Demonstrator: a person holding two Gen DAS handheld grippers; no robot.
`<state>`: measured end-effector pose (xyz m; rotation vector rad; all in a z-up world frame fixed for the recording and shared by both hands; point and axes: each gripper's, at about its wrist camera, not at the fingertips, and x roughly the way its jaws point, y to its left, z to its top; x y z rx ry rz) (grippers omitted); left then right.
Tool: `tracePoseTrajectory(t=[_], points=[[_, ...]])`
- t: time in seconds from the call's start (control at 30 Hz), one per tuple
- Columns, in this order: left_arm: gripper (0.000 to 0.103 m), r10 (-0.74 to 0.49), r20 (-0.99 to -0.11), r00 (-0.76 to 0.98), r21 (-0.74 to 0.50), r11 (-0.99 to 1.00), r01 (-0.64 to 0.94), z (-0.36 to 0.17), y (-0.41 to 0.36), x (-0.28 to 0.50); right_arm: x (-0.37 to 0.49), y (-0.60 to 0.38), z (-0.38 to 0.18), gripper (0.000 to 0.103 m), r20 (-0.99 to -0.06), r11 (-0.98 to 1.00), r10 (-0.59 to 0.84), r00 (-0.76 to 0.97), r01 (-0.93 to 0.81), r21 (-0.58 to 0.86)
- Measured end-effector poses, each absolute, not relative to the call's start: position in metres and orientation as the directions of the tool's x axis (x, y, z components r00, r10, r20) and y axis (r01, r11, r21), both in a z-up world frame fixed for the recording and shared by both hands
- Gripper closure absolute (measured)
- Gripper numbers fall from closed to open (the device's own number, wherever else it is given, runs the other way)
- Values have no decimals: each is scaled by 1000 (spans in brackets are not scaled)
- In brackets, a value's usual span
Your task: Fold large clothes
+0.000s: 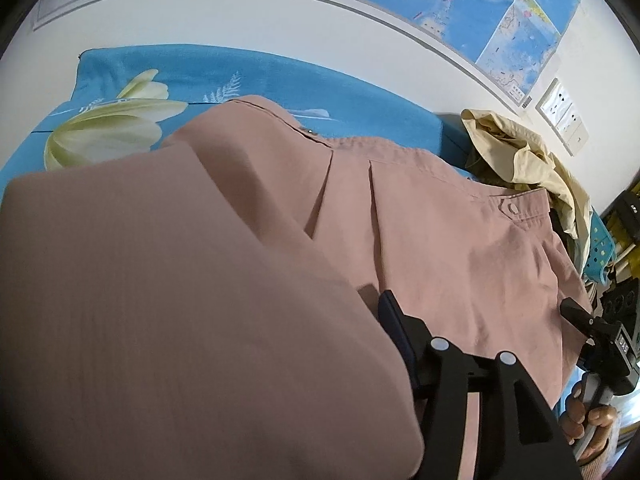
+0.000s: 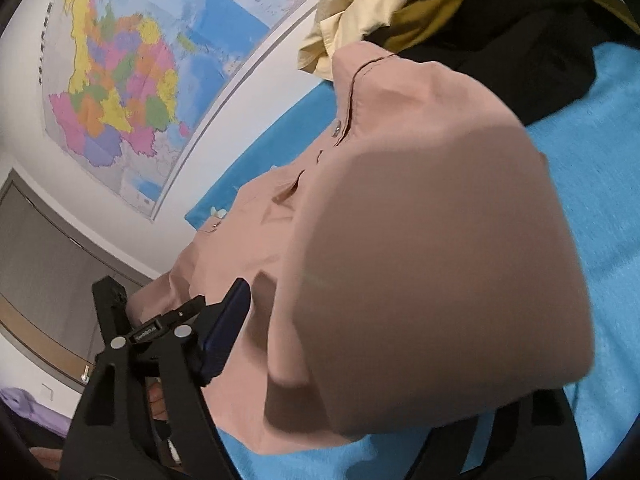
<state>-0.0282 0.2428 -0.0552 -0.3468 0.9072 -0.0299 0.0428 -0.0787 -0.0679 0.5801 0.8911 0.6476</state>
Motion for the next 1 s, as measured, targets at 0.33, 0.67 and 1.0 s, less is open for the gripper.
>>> tracePoseTrajectory(t=[0.33,0.67,1.0], points=[[77,-139,-779,612,-279,950,-139,-50,243,-25,54,-67,-64,74,-536,672,729,427,-295,679],[88,-143,-763,631,-266,958,-105,-26,241,-24,52,-61,-27,81,-459,604,787,412,-366,708],[89,-112,-716,689,-218,974,-68,38,270,-6,71,-13,63,82,-381,554,831,405,-552,623]])
